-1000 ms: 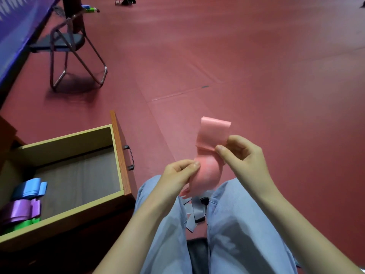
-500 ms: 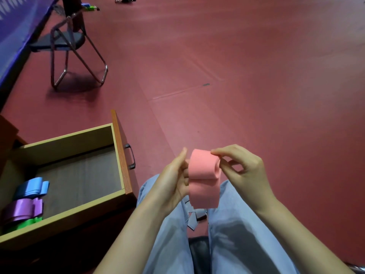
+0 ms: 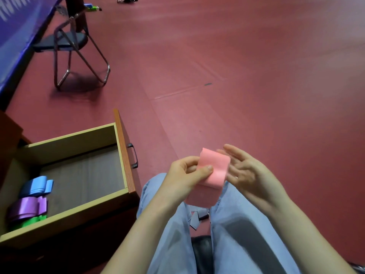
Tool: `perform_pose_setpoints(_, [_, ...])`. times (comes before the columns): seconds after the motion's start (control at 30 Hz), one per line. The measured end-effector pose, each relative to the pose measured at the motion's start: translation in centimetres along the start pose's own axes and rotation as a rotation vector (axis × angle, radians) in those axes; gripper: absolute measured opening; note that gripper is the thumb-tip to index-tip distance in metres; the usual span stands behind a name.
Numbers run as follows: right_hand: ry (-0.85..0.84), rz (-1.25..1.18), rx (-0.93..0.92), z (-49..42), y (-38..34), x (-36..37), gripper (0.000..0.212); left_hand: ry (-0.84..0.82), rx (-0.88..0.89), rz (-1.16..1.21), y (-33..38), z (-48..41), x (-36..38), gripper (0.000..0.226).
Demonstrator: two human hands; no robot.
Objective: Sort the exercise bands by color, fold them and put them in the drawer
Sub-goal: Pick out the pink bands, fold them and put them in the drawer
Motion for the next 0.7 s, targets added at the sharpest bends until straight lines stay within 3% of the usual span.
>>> perform_pose_setpoints(0.07, [-0.024,-0.12,0.069,0.0,0.1,-0.4,0.073,0.015,0.012,0.005,0.0,-0.1,-0.4,0.012])
perform_pose_setpoints(0.17, [-0.092,0.128,0.155,0.6,1.0,0.0,0.075,0.043,0.04,0.007,0.1,-0.2,-0.7,0.014])
perform_pose_setpoints(0.33, [-0.088,0.38,0.145,1.3,1.5,0.9,0.032,0.089,0.105,0.008,0.8,-0.3,-0.3,0.017])
perform_pose_setpoints(0.5, [-0.031,0.427,0.087,1.3,0.7,1.2,0.022,0.067,0.111,0.015,1.3,-0.4,-0.2,0.017])
perform_pose_setpoints(0.63, [0.034,0.403,-0.005,0.9,-0.1,1.0,0.019,0.026,-0.032,-0.025,-0.2,-0.6,0.1,0.005])
perform_pose_setpoints(0.7, [0.06,0.38,-0.061,0.7,-0.9,0.9,0.021,-0.028,-0.17,-0.04,-2.0,-0.6,0.5,0.02])
Point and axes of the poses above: each hand's wrist, its own z-axis away from the middle knuckle, its own x-axis out of the palm, y = z × x, the point moved 8 cm from there along -z, towards the middle knuckle, and after that the axes turned 8 degrees about -z, right-handed, at the moved point
